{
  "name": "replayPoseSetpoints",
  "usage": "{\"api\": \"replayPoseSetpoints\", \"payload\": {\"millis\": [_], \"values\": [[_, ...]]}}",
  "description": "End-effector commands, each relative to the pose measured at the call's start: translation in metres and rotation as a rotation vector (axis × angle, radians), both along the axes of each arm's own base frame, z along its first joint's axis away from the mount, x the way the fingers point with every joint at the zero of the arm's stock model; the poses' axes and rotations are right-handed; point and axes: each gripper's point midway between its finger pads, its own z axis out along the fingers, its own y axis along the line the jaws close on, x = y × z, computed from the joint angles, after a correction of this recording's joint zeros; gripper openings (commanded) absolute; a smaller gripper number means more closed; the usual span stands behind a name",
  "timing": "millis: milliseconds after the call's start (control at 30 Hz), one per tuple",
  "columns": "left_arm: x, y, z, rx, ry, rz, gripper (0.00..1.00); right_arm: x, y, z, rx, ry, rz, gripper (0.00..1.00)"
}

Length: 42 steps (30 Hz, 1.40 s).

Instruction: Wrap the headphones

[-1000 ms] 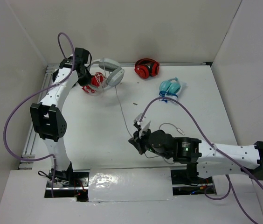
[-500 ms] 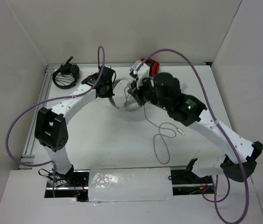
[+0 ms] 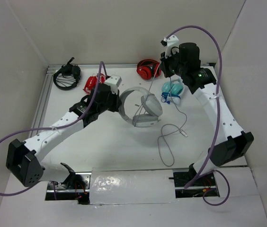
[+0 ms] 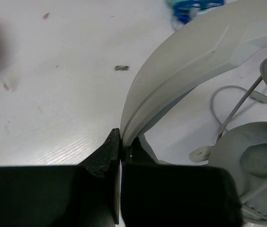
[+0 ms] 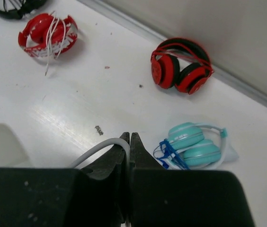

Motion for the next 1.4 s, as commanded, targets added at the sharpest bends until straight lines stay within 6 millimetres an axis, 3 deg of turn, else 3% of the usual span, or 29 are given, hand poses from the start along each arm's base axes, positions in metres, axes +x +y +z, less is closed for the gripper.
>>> {"api": "replayPoseSetpoints", "payload": {"millis": [0,100,133,200,333,367,400,533,567,600,800,867,1000,1133,1167,1200,1233,1367], "values": [[-0.026,-0.033,0.031,-0.036,-0.133,-0.233,0.0,0.024,-0.004,0.018,0.036,-0.073,0.017,0.0],[-0.05,-0.043,0.052,-0.096,-0.161,-0.346,0.0,0.031,0.0,-0.023,0.071,-0.007,0.081,0.0],[-0.064,-0.045,0.066,-0.124,-0.18,-0.397,0.0,0.035,0.003,-0.025,0.092,-0.033,0.097,0.0],[-0.074,-0.048,0.074,-0.149,-0.185,-0.427,0.0,0.037,0.003,-0.031,0.117,-0.021,0.077,0.0],[-0.073,-0.039,0.092,-0.183,-0.201,-0.351,0.0,0.029,0.006,-0.045,0.218,-0.043,0.092,0.0],[-0.068,-0.032,0.093,-0.169,-0.206,-0.299,0.0,0.023,0.005,-0.065,0.243,-0.003,0.086,0.0],[-0.066,-0.029,0.103,-0.183,-0.206,-0.267,0.0,0.018,0.008,-0.053,0.263,-0.051,0.117,0.0],[-0.055,-0.015,0.111,-0.167,-0.175,-0.139,0.0,0.002,0.008,-0.055,0.334,-0.102,0.113,0.0],[-0.052,-0.012,0.112,-0.158,-0.169,-0.114,0.0,-0.003,0.006,-0.065,0.342,-0.093,0.102,0.0],[-0.049,-0.009,0.113,-0.147,-0.164,-0.091,0.0,-0.008,0.005,-0.052,0.357,-0.136,0.108,0.0],[-0.061,-0.022,0.147,-0.234,-0.211,-0.178,0.0,-0.018,0.007,-0.061,0.346,-0.145,0.133,0.0],[-0.064,-0.025,0.164,-0.262,-0.243,-0.207,0.0,-0.028,0.017,-0.068,0.331,-0.136,0.223,0.1],[-0.076,-0.035,0.199,-0.328,-0.283,-0.292,0.0,-0.041,0.048,-0.08,0.3,-0.144,0.396,0.12],[-0.078,-0.042,0.248,-0.377,-0.327,-0.324,0.0,-0.049,0.078,-0.087,0.323,-0.129,0.543,0.19],[-0.077,-0.042,0.261,-0.379,-0.339,-0.323,0.0,-0.051,0.088,-0.089,0.331,-0.133,0.566,0.2],[-0.072,-0.045,0.255,-0.369,-0.329,-0.32,0.0,-0.051,0.092,-0.092,0.331,-0.124,0.571,0.21],[-0.074,-0.042,0.274,-0.383,-0.354,-0.317,0.0,-0.051,0.098,-0.092,0.335,-0.132,0.581,0.23],[-0.068,-0.042,0.299,-0.371,-0.384,-0.297,0.0,-0.046,0.116,-0.107,0.354,-0.104,0.58,0.25]]}}
